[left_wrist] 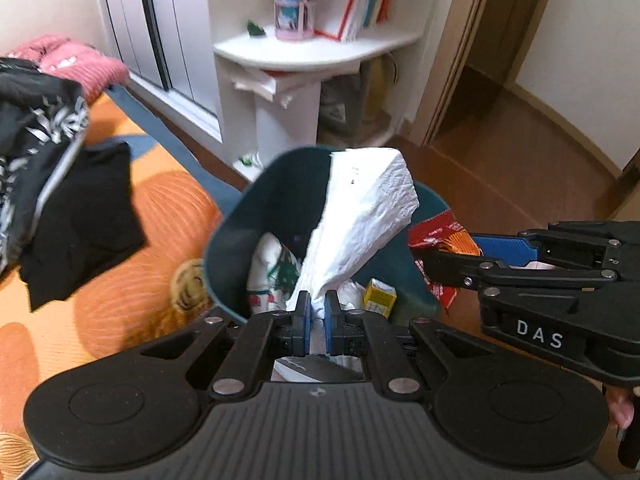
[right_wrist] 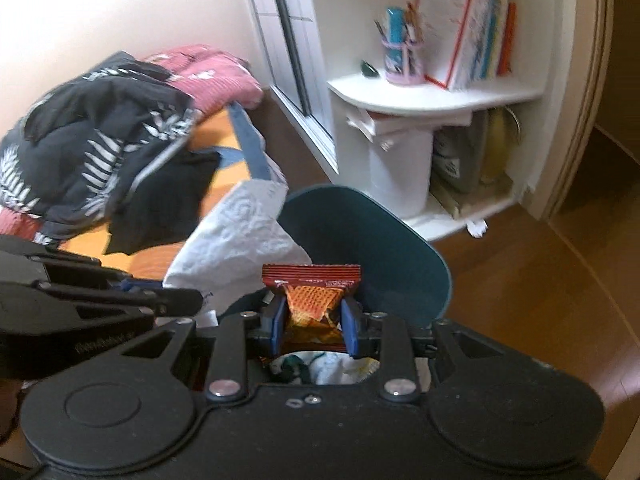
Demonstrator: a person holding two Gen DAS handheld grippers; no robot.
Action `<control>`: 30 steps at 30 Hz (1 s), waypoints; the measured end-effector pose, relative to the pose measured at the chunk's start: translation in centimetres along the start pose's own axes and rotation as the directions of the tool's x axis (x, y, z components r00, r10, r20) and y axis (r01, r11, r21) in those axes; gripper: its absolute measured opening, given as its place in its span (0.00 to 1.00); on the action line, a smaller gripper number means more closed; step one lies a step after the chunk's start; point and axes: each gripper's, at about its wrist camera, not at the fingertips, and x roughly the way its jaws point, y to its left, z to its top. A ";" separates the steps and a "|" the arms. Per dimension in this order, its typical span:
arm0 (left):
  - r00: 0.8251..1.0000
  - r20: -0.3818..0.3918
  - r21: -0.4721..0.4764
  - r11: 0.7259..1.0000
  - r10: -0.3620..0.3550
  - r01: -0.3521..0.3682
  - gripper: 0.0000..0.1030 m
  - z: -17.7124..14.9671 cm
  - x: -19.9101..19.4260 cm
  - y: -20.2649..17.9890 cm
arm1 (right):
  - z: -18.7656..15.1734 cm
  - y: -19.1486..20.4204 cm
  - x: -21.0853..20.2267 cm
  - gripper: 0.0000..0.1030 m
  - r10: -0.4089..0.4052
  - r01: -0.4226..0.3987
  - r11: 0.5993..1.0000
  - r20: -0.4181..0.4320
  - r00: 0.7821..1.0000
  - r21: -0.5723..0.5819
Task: Collect trash
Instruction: 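Carry the white paper over the teal bin while the right holds a red wrapper, then open both grippers to drop the paper and red wrapper into the bin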
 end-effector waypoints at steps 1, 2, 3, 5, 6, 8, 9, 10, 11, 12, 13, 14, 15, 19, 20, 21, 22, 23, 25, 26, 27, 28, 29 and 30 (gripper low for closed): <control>1.000 -0.010 0.002 1.000 -0.002 0.002 0.06 0.0 0.7 -0.2 | 0.0 -0.4 0.7 0.28 -0.003 0.003 1.000 -0.012 1.000 0.011; 1.000 -0.020 0.009 1.000 0.000 0.001 0.06 0.2 1.5 -0.4 | -0.1 -0.7 1.3 0.28 -0.005 0.006 1.000 -0.025 1.000 0.023; 1.000 -0.030 0.020 1.000 0.005 -0.004 0.06 0.3 2.3 -0.6 | -0.1 -1.0 1.9 0.28 -0.007 0.008 0.999 -0.037 0.999 0.034; 0.998 -0.053 0.029 0.999 0.016 -0.014 0.06 0.3 3.7 -0.8 | -0.4 -1.4 3.1 0.28 0.005 -0.001 0.998 -0.063 0.998 0.059; 0.998 -0.068 0.026 1.000 0.019 -0.017 0.06 0.3 4.4 -0.7 | -0.5 -1.6 3.6 0.28 0.009 -0.004 0.997 -0.077 0.997 0.072; 0.996 -0.092 0.023 1.000 0.022 -0.020 0.06 0.4 5.8 -0.5 | -0.7 -2.1 4.9 0.28 0.009 0.001 0.996 -0.106 0.994 0.093; 0.994 -0.103 0.021 1.000 0.023 -0.021 0.06 0.4 6.4 -0.5 | -0.8 -2.3 5.5 0.28 0.011 0.002 0.995 -0.121 0.993 0.102; 0.993 -0.114 0.020 1.000 0.022 -0.020 0.06 0.4 7.0 -0.4 | -0.9 -2.5 6.0 0.28 0.010 0.004 0.994 -0.133 0.991 0.111; 0.992 -0.127 0.018 1.000 0.019 -0.017 0.06 0.4 7.6 -0.4 | -1.0 -2.6 6.5 0.28 0.009 0.009 0.993 -0.145 0.989 0.118; 0.989 -0.144 0.016 1.000 0.016 -0.014 0.06 0.3 8.2 -0.4 | -1.0 -2.8 6.9 0.29 0.007 0.013 0.992 -0.155 0.988 0.125; 0.988 -0.156 0.017 1.000 0.016 -0.014 0.06 0.3 8.7 -0.5 | -1.2 -3.0 7.4 0.29 0.004 0.019 0.991 -0.165 0.986 0.133; 0.986 -0.165 0.020 1.000 0.018 -0.015 0.06 0.3 9.1 -0.7 | -1.3 -3.1 7.7 0.29 0.000 0.025 0.990 -0.173 0.985 0.141; 0.985 -0.173 0.025 1.000 0.019 -0.015 0.06 0.2 9.6 -0.8 | -1.3 -3.3 8.0 0.30 -0.003 0.030 0.988 -0.179 0.984 0.148; 0.980 -0.197 0.026 1.000 0.022 -0.017 0.06 0.1 11.1 -0.9 | -1.6 -3.7 8.8 0.31 -0.009 0.044 0.984 -0.197 0.980 0.172; 0.979 -0.204 0.024 1.000 0.018 -0.014 0.06 0.1 11.4 -0.9 | -1.6 -3.7 8.9 0.31 -0.007 0.042 0.984 -0.201 0.980 0.173; 0.977 -0.212 0.023 1.000 0.015 -0.010 0.06 0.1 11.7 -0.9 | -1.7 -3.8 8.9 0.31 -0.007 0.043 0.984 -0.204 0.979 0.174; 0.976 -0.217 0.024 1.000 0.014 -0.009 0.06 0.0 11.8 -0.9 | -1.8 -3.8 9.0 0.31 -0.007 0.045 0.983 -0.207 0.978 0.177; 0.976 -0.219 0.025 1.000 0.015 -0.010 0.06 -0.1 11.8 -0.9 | -1.7 -3.8 9.0 0.31 -0.006 0.044 0.983 -0.207 0.978 0.179; 0.975 -0.220 0.030 1.000 0.015 -0.008 0.07 -0.2 11.9 -1.0 | -1.7 -4.0 8.9 0.31 0.000 0.040 0.982 -0.207 0.978 0.186; 0.976 -0.219 0.026 1.000 0.011 -0.005 0.09 -0.2 11.9 -1.0 | -1.7 -4.0 8.8 0.32 0.002 0.038 0.981 -0.206 0.979 0.191; 0.976 -0.219 0.018 1.000 0.008 -0.004 0.12 -0.1 11.8 -0.9 | -1.7 -4.0 8.6 0.32 0.005 0.035 0.980 -0.205 0.979 0.194; 0.975 -0.222 0.009 1.000 0.002 0.000 0.15 -0.1 11.8 -0.9 | -1.6 -4.0 8.4 0.33 0.008 0.032 0.980 -0.203 0.979 0.195; 0.975 -0.223 0.002 1.000 -0.005 0.006 0.25 -0.1 11.7 -0.8 | -1.6 -4.0 8.2 0.33 0.012 0.028 0.980 -0.199 0.980 0.198; 0.975 -0.221 -0.004 1.000 -0.011 0.011 0.39 -0.1 11.6 -0.8 | -1.6 -4.0 8.0 0.33 0.017 0.023 0.980 -0.196 0.980 0.200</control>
